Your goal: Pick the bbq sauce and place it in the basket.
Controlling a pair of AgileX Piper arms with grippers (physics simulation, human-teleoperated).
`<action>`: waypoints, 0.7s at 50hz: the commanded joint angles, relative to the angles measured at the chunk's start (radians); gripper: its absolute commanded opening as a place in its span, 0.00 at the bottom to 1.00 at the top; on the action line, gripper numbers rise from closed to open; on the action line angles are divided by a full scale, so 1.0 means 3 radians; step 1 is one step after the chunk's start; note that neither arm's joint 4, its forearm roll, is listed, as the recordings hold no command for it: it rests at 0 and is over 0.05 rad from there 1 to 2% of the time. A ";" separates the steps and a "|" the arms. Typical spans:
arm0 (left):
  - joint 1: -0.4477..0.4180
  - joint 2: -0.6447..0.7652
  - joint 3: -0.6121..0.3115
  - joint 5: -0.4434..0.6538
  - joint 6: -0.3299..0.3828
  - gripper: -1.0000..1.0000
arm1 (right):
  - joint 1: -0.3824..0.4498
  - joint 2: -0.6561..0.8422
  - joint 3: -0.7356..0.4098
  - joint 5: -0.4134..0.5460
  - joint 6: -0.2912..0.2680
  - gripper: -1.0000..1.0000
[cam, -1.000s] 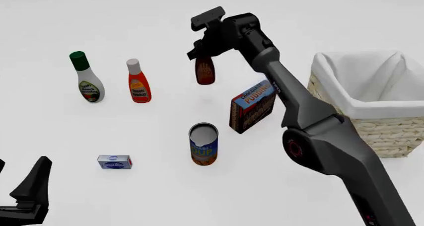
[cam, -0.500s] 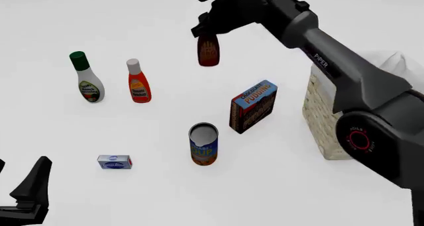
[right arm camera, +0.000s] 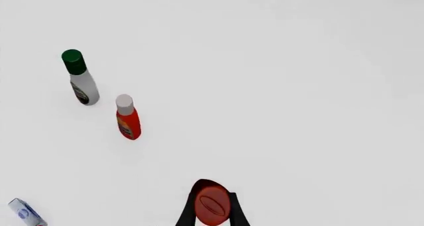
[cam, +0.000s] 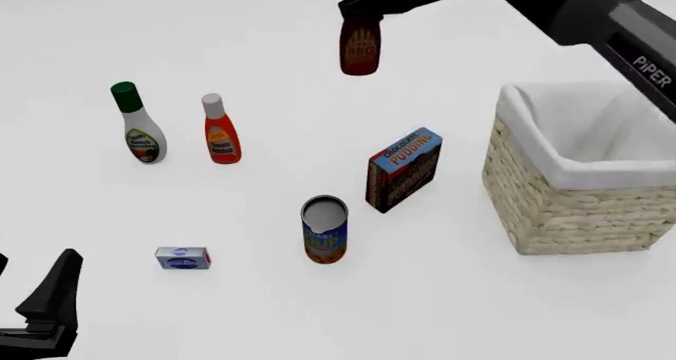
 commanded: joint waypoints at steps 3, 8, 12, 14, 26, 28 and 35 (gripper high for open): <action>0.0000 0.0000 0.0000 0.0000 0.0000 1.00 | -0.0106 -0.0422 0.0261 0.0001 -0.0017 0.00; 0.0000 0.0000 0.0000 0.0000 0.0000 1.00 | -0.0187 -0.0572 0.0370 0.0007 -0.0038 0.00; 0.0000 0.0000 0.0000 0.0000 0.0000 1.00 | -0.0240 -0.0660 0.0414 0.0020 -0.0046 0.00; 0.0000 0.0001 0.0000 0.0000 0.0000 1.00 | -0.0307 -0.0761 0.0463 0.0041 -0.0053 0.00; 0.0000 0.0000 0.0000 0.0000 0.0000 1.00 | -0.0604 -0.1102 0.0611 0.0137 -0.0132 0.00; 0.0000 0.0000 0.0000 0.0000 0.0000 1.00 | -0.0656 -0.1151 0.0640 0.0145 -0.0142 0.00; 0.0001 0.0000 0.0000 0.0000 -0.0001 1.00 | -0.0832 -0.1338 0.0797 0.0131 -0.0141 0.00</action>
